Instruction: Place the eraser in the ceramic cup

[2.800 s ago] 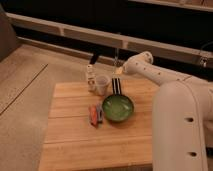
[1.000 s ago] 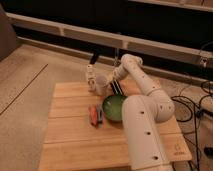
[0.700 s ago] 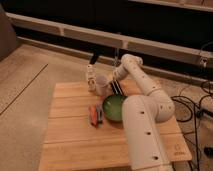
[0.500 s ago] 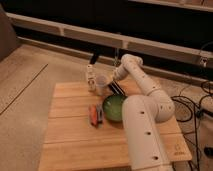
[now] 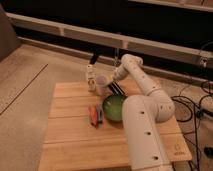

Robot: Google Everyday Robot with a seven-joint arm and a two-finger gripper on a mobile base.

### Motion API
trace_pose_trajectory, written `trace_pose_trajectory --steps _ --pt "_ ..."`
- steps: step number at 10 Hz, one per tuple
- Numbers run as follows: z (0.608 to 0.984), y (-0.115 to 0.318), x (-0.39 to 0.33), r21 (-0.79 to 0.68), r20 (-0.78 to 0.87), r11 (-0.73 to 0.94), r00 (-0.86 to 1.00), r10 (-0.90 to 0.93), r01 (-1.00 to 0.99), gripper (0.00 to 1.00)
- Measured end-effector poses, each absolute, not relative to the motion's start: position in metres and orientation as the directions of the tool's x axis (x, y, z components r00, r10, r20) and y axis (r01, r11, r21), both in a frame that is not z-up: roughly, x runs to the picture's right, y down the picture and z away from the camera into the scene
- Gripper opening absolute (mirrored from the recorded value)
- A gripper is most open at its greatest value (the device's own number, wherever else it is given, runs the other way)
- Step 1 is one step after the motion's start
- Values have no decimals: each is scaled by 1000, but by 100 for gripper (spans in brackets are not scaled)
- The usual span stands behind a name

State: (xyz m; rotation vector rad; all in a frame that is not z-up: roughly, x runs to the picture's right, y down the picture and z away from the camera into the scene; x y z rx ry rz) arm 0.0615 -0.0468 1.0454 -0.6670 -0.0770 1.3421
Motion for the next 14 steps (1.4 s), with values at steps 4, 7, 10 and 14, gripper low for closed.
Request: trace_pose_trajectory --steps 4,7,10,14 --pt "1026 -101 97 -374 -197 110 194 961 -921 0" --pt "994 -116 118 -294 -115 122 161 980 -948 0" --pt "933 -120 137 -181 -21 157 164 986 -971 0" --pt "839 -148 153 15 86 237 237 968 -971 0"
